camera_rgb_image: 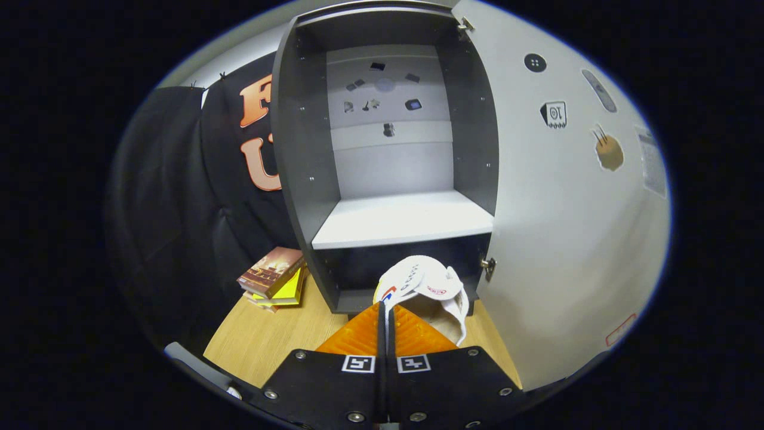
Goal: Open the shoe cabinet door, grab the shoes and put them into the shoe cabinet, then close the shoe cabinet door.
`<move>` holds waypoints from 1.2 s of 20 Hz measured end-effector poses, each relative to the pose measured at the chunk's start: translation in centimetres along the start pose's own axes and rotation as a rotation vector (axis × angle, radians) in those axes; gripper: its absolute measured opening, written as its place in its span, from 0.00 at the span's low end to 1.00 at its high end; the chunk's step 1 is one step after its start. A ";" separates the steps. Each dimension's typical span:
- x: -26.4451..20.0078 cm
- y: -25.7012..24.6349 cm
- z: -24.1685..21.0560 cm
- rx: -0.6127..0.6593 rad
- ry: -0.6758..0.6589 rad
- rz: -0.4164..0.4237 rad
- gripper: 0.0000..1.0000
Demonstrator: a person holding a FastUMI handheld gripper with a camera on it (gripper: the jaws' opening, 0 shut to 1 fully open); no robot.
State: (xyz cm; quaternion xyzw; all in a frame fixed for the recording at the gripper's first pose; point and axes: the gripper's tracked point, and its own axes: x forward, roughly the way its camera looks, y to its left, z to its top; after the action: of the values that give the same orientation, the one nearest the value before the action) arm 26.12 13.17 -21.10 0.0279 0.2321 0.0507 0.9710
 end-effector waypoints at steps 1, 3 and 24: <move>0.4 0.2 1.1 -0.012 -0.017 0.003 0.00; 1.3 0.4 3.1 -0.032 -0.050 0.007 0.00; 22.7 1.3 13.0 -0.125 -0.080 0.012 0.00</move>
State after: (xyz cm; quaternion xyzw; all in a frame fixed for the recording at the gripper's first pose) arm 52.04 16.62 -19.61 -0.0293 0.1894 0.0696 0.9790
